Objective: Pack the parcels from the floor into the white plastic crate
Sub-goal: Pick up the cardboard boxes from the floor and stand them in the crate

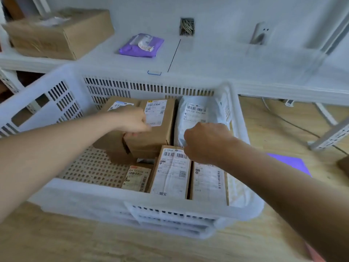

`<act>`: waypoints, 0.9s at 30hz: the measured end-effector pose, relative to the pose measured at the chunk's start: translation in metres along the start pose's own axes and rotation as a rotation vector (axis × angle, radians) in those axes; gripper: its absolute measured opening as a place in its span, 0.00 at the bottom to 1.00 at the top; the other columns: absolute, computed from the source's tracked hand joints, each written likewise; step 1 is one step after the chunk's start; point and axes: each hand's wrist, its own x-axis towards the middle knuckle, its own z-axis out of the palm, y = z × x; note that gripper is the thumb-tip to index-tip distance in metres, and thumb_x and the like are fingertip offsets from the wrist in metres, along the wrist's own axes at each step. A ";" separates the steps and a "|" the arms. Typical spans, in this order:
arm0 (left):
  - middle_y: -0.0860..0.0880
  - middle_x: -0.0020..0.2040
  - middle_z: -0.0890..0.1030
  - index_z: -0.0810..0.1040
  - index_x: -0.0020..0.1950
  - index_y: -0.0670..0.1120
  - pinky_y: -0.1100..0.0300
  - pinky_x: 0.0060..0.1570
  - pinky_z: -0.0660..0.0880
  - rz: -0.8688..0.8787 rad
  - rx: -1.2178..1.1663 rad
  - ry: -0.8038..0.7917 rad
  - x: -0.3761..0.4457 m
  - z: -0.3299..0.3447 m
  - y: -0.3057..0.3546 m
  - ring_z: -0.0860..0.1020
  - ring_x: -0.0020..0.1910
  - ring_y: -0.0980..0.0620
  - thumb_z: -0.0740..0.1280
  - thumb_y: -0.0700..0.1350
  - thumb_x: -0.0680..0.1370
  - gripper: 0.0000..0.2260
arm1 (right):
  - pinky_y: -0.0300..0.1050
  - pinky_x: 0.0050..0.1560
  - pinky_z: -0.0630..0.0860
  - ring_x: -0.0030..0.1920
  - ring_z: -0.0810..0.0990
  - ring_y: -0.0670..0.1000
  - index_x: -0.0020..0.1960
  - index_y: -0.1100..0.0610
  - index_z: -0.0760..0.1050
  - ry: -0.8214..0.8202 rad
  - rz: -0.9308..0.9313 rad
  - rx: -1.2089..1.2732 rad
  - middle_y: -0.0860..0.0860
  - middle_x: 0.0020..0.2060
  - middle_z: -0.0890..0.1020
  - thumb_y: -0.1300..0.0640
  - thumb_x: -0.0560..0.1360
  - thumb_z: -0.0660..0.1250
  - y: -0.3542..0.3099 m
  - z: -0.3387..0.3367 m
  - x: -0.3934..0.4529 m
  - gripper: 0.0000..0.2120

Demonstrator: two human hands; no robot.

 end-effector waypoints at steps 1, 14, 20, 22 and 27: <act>0.51 0.28 0.79 0.75 0.31 0.46 0.62 0.30 0.67 0.009 -0.001 0.101 -0.002 -0.003 0.014 0.76 0.30 0.52 0.63 0.53 0.74 0.15 | 0.41 0.30 0.61 0.32 0.67 0.51 0.34 0.55 0.61 0.018 0.033 0.005 0.50 0.31 0.65 0.53 0.77 0.56 0.011 0.000 -0.011 0.14; 0.53 0.39 0.78 0.74 0.38 0.53 0.59 0.38 0.70 0.201 -0.235 0.479 -0.012 0.006 0.233 0.76 0.44 0.49 0.65 0.51 0.72 0.05 | 0.43 0.40 0.66 0.44 0.75 0.57 0.48 0.53 0.76 0.140 0.410 0.043 0.54 0.48 0.79 0.47 0.73 0.61 0.185 0.022 -0.152 0.11; 0.53 0.47 0.80 0.76 0.45 0.52 0.56 0.46 0.75 0.237 -0.251 0.405 -0.002 0.029 0.332 0.77 0.47 0.48 0.64 0.51 0.72 0.05 | 0.44 0.40 0.68 0.42 0.72 0.57 0.48 0.53 0.75 0.118 0.589 0.109 0.54 0.43 0.75 0.49 0.72 0.62 0.262 0.056 -0.216 0.09; 0.52 0.47 0.80 0.76 0.44 0.53 0.56 0.48 0.75 0.247 -0.265 0.382 0.000 0.040 0.365 0.77 0.48 0.48 0.65 0.50 0.71 0.04 | 0.44 0.39 0.69 0.43 0.74 0.58 0.51 0.53 0.76 0.121 0.629 0.122 0.54 0.44 0.76 0.51 0.73 0.62 0.287 0.070 -0.237 0.10; 0.51 0.51 0.81 0.75 0.46 0.55 0.56 0.52 0.74 0.289 -0.261 0.312 0.003 0.082 0.449 0.77 0.53 0.45 0.65 0.48 0.71 0.05 | 0.45 0.38 0.72 0.42 0.74 0.55 0.54 0.49 0.76 0.126 0.726 0.280 0.52 0.44 0.75 0.57 0.74 0.59 0.344 0.104 -0.295 0.11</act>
